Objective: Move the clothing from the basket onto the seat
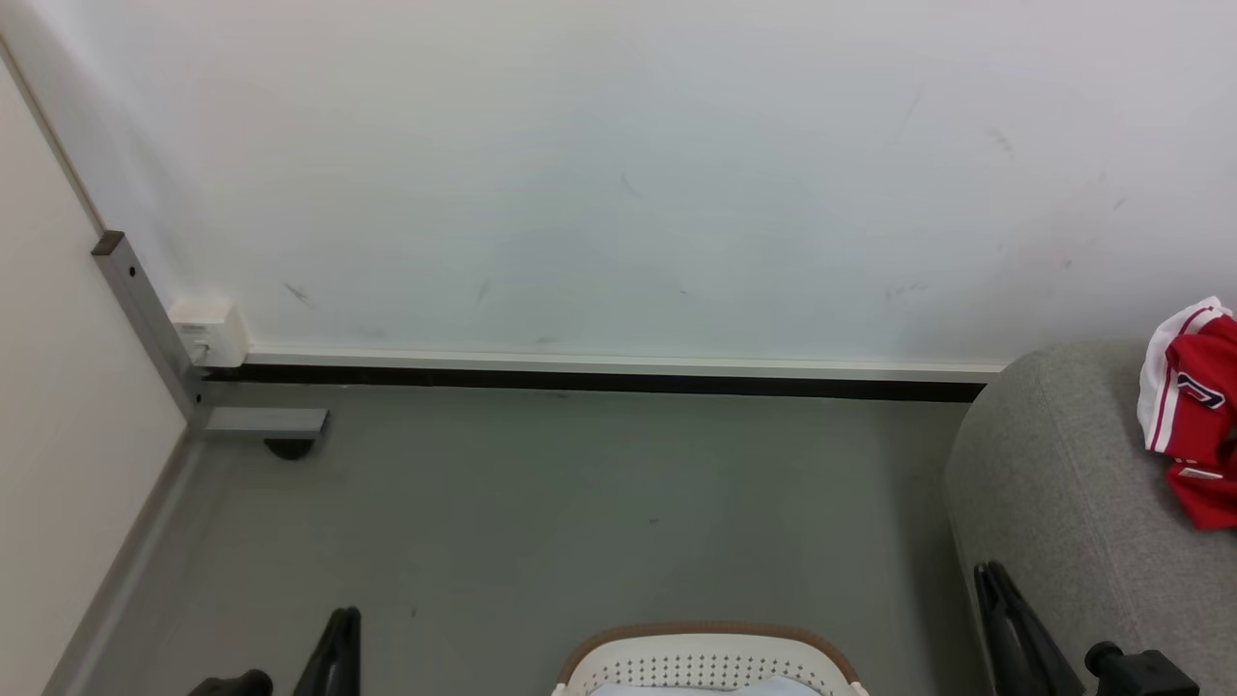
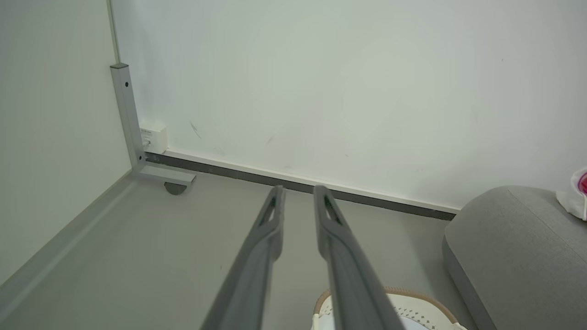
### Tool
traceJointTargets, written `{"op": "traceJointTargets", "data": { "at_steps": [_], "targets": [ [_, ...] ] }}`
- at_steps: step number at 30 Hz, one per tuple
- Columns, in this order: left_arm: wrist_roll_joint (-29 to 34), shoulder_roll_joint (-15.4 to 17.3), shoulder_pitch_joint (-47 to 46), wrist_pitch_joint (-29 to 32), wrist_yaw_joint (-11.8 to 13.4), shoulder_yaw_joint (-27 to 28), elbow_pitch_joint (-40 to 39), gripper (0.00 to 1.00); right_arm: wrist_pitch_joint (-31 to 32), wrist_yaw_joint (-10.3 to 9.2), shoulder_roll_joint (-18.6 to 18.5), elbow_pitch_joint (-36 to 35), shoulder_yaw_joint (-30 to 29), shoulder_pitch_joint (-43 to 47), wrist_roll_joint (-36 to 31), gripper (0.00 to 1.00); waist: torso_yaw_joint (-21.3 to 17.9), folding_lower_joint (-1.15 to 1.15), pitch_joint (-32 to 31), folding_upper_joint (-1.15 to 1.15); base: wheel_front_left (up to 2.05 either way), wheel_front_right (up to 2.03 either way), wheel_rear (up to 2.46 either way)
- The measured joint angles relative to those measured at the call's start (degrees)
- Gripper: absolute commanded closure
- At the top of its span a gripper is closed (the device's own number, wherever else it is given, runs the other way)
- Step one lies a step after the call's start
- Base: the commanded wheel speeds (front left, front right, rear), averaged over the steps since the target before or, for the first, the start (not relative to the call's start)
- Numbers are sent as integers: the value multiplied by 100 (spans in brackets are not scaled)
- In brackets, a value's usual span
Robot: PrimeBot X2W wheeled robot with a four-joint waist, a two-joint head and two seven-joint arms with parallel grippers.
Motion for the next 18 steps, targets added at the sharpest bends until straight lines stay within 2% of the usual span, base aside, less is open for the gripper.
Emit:
{"op": "traceJointTargets", "data": {
  "at_steps": [3, 18],
  "targets": [
    [-129, -43, 39, 102, -1, 27, 89, 100, 69, -1, 14, 78, -18, 52, 168, 100, -1, 0, 10, 0, 0, 0, 0],
    [-1616, -63, 0, 485, -18, 155, -46, 100, 475, -1, 21, 60, -243, 17, 1674, 100, -1, 0, 71, 0, 0, 0, 0]
  ]
}}
